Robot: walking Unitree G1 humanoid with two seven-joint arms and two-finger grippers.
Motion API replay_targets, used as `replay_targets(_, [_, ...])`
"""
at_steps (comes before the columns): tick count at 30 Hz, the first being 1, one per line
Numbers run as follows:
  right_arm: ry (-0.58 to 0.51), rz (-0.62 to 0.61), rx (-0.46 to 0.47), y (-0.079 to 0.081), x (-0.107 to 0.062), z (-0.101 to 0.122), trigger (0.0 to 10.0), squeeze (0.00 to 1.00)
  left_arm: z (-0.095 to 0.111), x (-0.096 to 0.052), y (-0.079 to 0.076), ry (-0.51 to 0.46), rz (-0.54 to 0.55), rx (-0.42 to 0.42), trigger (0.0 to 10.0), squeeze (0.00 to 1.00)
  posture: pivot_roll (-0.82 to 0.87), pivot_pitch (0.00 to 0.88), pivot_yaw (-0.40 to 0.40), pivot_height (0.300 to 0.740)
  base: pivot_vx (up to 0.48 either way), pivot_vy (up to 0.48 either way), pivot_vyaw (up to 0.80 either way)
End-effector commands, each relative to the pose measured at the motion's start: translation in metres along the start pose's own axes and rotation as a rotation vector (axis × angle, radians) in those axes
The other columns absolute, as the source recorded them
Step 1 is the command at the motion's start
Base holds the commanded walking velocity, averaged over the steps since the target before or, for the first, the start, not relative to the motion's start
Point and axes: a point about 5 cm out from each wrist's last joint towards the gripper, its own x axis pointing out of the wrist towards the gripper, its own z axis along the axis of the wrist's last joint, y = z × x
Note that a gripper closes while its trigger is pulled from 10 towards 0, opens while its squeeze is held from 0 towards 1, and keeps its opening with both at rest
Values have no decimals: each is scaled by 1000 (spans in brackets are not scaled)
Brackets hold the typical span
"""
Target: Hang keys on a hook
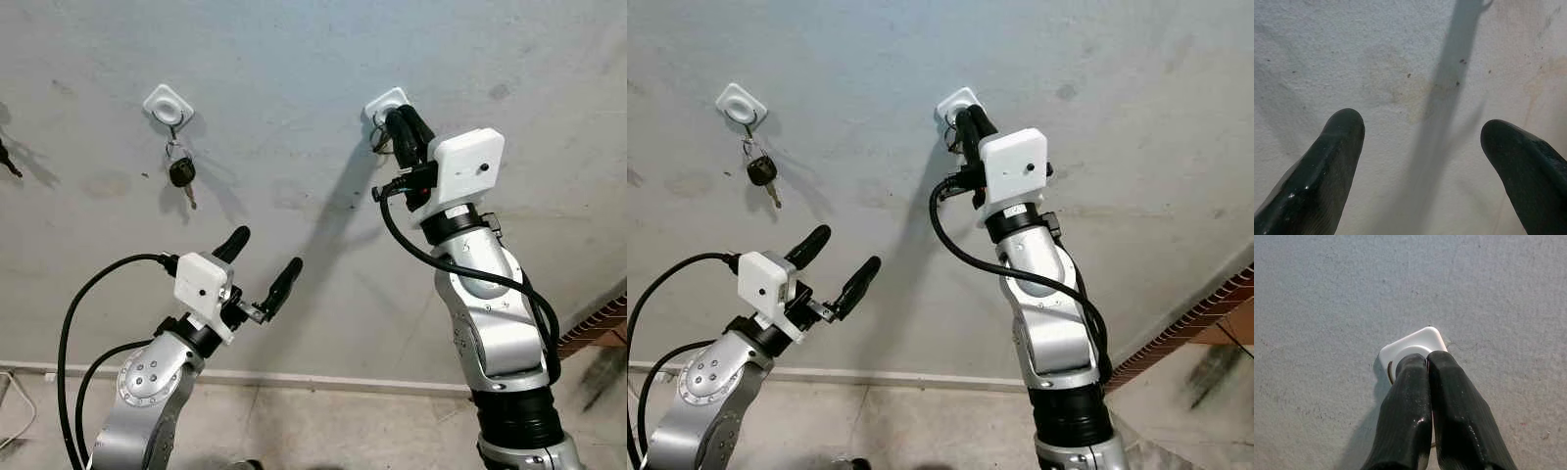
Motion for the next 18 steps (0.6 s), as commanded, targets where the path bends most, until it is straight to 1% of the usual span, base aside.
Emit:
replay_targets(1, [-20, -72, -28, -14, -2, 7, 10000, 0, -1, -1, -1, 8, -4, 7, 10000, 0, -36, 126, 19, 740, 0, 0, 0])
replay_targets(2, [6, -75, -30, -15, -7, 1, 10000, 0, -1, -1, -1, 10, -6, 6, 10000, 0, -41, 126, 18, 740, 0, 0, 0])
replay_targets(3, [6, -75, -30, -15, -7, 1, 10000, 0, -1, -1, -1, 10, -6, 6, 10000, 0, -41, 126, 18, 740, 0, 0, 0])
replay_targets(4, [30, -76, -28, -15, -10, -3, 10000, 0, -2, 0, 0, 12, -8, 6, 10000, 0, -43, 127, 20, 740, 0, 0, 0])
replay_targets(11, [61, -80, -29, -14, -14, -9, 10000, 0, -3, 0, 0, 15, -13, 7, 10000, 0, -46, 127, 21, 740, 0, 0, 0])
replay_targets(15, [120, -75, -24, -12, -19, -21, 10000, 0, -3, 1, 0, 16, -14, 9, 10000, 0, -45, 127, 22, 740, 0, 0, 0])
replay_targets(18, [135, -73, -18, -10, -21, -25, 10000, 0, -3, 1, 0, 16, -12, 10, 10000, 0, -44, 126, 21, 740, 0, 0, 0])
